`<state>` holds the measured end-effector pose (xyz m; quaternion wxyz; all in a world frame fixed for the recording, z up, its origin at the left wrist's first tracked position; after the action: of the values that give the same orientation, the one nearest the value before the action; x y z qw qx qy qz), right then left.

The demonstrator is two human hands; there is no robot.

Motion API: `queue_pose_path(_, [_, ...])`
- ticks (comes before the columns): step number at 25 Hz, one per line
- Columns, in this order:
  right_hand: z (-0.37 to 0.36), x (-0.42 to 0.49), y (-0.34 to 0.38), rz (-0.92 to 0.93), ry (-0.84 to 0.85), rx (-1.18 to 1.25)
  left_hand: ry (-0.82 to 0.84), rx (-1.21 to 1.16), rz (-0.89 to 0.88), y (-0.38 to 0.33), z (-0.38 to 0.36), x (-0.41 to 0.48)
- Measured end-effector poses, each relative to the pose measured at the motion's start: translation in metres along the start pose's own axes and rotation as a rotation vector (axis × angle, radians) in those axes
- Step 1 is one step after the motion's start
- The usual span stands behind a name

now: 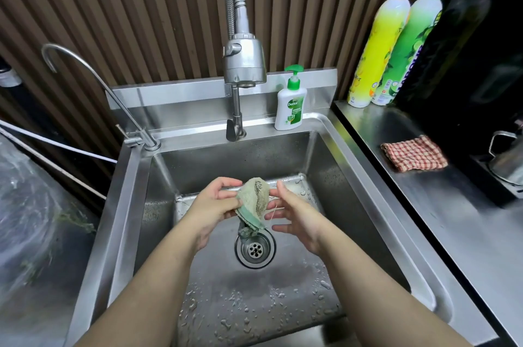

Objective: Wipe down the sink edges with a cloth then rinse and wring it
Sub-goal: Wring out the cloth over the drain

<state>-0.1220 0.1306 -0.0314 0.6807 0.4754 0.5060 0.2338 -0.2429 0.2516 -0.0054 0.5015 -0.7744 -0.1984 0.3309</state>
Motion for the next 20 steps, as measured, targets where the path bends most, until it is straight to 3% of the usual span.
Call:
queue_pose_path(4, [-0.005,0.002,0.002,0.013,-0.125,-0.045,0.058,0.039,0.027,0.007,-0.004,-0.005])
queue_pose_path(8, [-0.003,-0.001,0.016,0.116,-0.175,-0.023,-0.101,-0.125,-0.012,0.008,0.005,-0.005])
queue_pose_path(12, [-0.014,-0.003,0.022,0.143,-0.290,0.105,-0.051,-0.193,0.121,0.030,-0.018,-0.007])
queue_pose_path(16, [0.002,-0.008,0.023,0.173,-0.692,-0.405,-0.245,-0.135,0.089,0.028,-0.020,0.000])
queue_pose_path(20, [-0.013,-0.016,0.031,0.257,-0.769,-0.370,-0.336,-0.173,0.081,0.029,-0.020,0.009])
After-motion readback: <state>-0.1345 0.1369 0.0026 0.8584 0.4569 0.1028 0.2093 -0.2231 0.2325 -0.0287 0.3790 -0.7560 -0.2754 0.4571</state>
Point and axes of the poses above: each hand's wrist, its own x-axis towards the middle knuckle, its own z-axis out of the back of the hand, y = z × x, the point moved 6 cm from there along x, towards the middle knuckle, and after that the axes turned 12 degrees about -x, right-handed, at the moved point
